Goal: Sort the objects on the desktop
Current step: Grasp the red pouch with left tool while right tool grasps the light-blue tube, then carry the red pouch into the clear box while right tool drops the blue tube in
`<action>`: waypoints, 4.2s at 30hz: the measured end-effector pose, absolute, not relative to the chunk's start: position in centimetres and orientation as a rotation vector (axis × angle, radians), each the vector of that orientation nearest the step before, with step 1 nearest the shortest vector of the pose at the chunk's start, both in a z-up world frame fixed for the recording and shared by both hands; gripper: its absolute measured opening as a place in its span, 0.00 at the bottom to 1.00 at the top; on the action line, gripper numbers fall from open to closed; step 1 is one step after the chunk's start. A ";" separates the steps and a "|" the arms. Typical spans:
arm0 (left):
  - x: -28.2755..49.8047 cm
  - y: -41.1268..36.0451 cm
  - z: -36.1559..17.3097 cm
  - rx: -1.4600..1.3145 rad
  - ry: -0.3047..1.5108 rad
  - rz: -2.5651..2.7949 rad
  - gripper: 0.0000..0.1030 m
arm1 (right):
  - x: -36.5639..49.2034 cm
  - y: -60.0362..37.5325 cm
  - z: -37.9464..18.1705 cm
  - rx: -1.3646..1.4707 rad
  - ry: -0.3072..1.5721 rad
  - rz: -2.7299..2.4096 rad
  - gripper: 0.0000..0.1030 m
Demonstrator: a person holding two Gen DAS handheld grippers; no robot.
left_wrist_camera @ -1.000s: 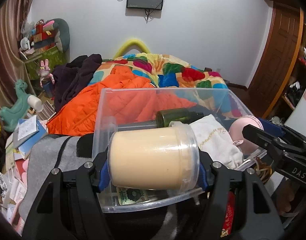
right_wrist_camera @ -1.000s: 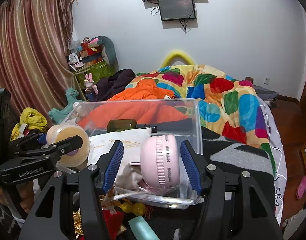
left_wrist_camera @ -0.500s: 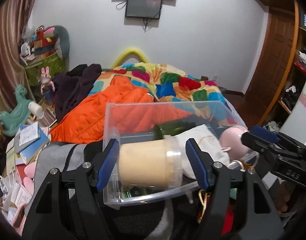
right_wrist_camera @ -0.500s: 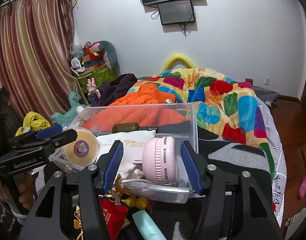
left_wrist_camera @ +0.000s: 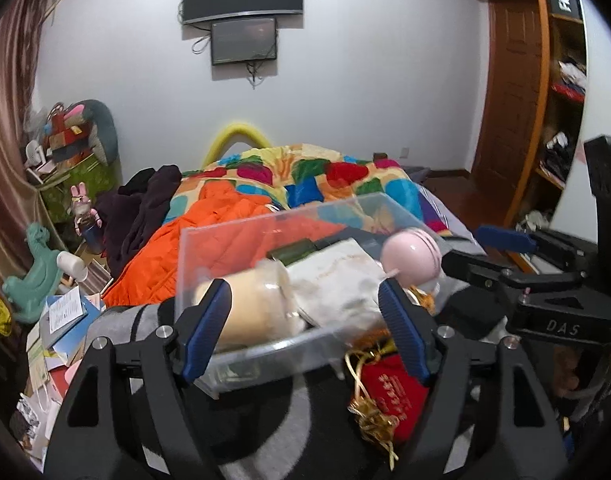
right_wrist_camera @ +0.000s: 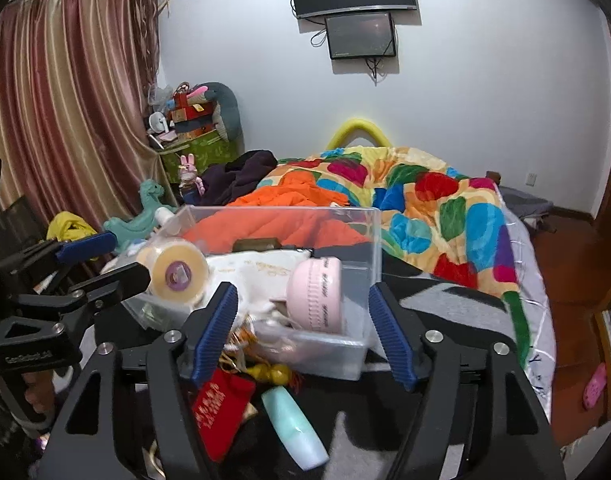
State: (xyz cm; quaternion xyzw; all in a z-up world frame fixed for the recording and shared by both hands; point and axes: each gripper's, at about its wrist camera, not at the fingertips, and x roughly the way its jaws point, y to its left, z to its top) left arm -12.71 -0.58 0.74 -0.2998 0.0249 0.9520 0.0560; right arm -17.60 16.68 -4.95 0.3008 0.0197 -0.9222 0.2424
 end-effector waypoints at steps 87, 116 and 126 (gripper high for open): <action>-6.9 -1.0 -7.7 -1.238 -0.104 2.695 0.39 | -14.1 17.8 -10.7 1.030 0.048 -2.305 0.21; -13.4 -2.4 1.8 -0.918 -0.121 2.810 0.33 | -17.4 15.5 -3.6 0.785 0.033 -2.369 0.21; -18.2 -2.5 0.3 -1.011 -0.231 2.735 0.33 | -20.8 13.5 -5.2 0.832 0.026 -2.340 0.21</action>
